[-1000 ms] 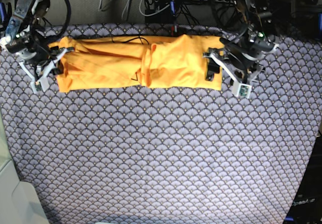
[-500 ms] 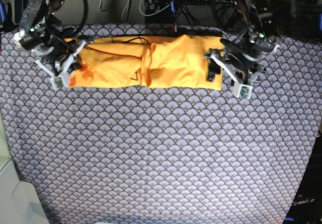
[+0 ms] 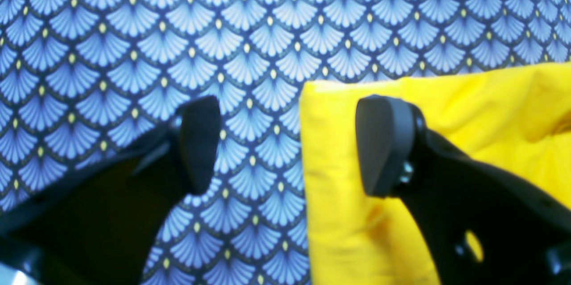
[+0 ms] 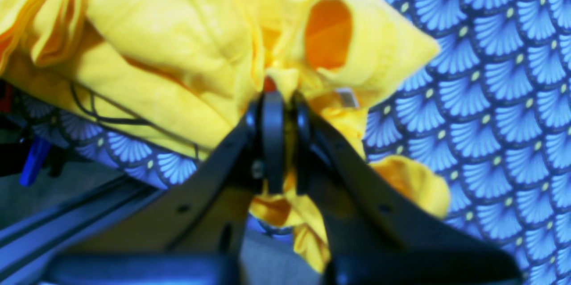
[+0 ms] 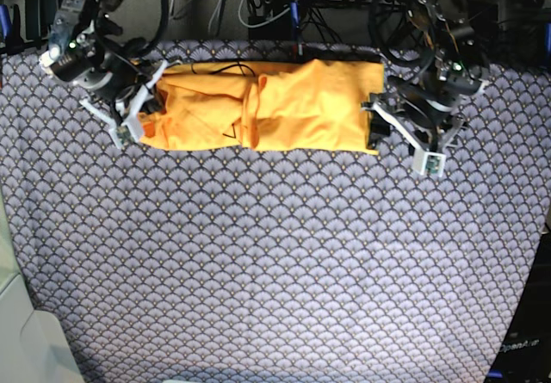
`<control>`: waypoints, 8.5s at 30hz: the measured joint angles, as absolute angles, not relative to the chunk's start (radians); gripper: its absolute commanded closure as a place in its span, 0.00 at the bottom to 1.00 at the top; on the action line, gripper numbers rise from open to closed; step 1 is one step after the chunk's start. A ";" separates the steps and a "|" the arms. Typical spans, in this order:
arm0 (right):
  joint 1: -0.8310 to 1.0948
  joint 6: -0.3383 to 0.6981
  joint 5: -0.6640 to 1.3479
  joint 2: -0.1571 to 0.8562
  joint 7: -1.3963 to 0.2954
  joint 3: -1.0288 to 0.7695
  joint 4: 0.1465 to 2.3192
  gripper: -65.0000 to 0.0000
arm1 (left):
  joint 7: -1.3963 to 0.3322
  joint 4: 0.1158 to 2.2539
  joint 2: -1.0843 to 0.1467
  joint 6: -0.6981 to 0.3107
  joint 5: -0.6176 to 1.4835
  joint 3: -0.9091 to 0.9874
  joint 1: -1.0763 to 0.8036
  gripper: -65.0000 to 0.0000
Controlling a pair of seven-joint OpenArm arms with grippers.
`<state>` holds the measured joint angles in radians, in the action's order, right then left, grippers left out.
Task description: Fold the T-shirt properly
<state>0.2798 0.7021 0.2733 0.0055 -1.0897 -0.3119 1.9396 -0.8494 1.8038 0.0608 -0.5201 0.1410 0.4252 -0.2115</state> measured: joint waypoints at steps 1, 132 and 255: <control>0.270 0.702 0.274 0.020 -1.093 -0.312 1.938 1.00 | -0.849 1.804 0.061 -0.520 0.140 0.424 -0.212 0.28; 0.176 0.702 1.171 0.432 -1.206 -0.403 1.325 0.34 | -0.849 1.803 0.023 -0.521 0.143 0.438 -0.224 0.29; 0.209 0.698 1.153 0.363 -1.316 -0.394 1.452 0.35 | -0.841 1.802 0.028 -0.520 0.143 0.438 -0.221 0.29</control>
<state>0.2089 0.6983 1.1526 0.3634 -1.3163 -0.3943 1.4521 -0.8413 1.8023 0.0277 -0.5201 0.1432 0.4377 -0.2207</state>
